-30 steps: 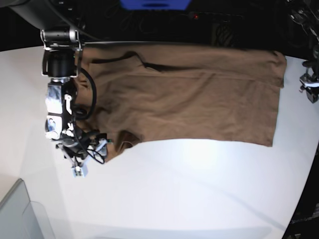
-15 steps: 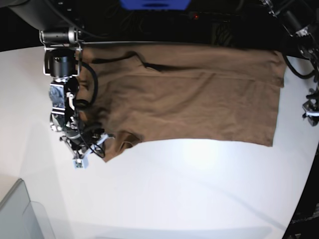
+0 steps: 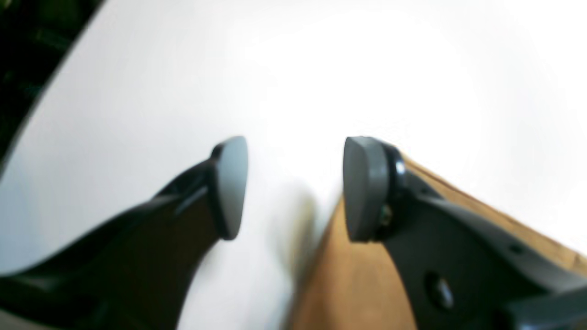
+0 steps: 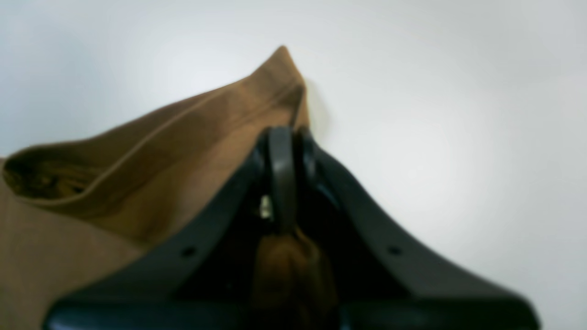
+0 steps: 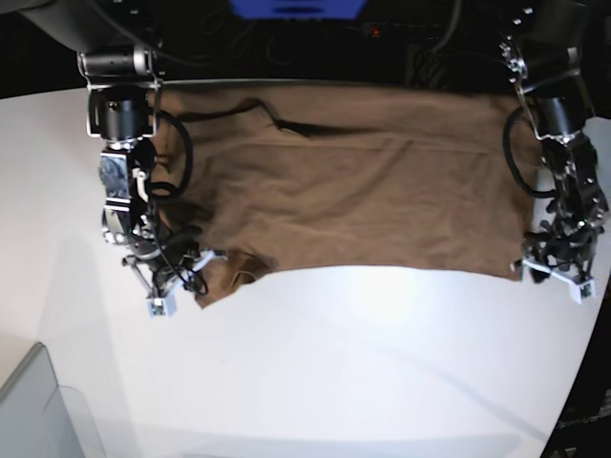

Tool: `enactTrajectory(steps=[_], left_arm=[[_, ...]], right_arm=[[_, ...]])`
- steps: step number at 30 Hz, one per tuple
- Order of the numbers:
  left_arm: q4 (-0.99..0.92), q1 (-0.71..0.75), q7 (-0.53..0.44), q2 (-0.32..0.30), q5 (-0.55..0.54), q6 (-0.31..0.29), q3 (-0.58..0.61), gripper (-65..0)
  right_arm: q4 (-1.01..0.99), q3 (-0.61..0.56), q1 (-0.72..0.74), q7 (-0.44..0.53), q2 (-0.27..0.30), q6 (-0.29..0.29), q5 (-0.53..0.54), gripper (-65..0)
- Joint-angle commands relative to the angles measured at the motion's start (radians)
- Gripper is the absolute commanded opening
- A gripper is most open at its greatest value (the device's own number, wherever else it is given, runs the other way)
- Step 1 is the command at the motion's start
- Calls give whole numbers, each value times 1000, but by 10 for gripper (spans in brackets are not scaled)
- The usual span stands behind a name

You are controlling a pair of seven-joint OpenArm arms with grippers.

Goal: Layout the t-shirt on the table in an organized manner, then fold the t-shirt properly
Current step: 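Reach both grippers to the hem end of the folded brown shirt, then grasp the hem end with both grippers and fold it toward the collar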

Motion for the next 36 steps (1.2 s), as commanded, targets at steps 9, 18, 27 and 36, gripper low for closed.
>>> enactTrajectory(steps=[9,18,27,36], left_arm=[[-167,-72,-184,-19,-3,1,144,-326],[-295,-88,-231,-19,-5,0,236,-418],[-276,-86,-231,-17,-5,0,234,-650],[-23,-11,-226,-17,-6,0,231,-650]], right_arm=[[-2,0,-18,-73,2,2,-19,-650],[-2,0,-21,-73,0,2,-19,-650],[49,1,-32,-70,-3,2,-15,-650],[394,9,-153,-69,-46,2,-14,-650]])
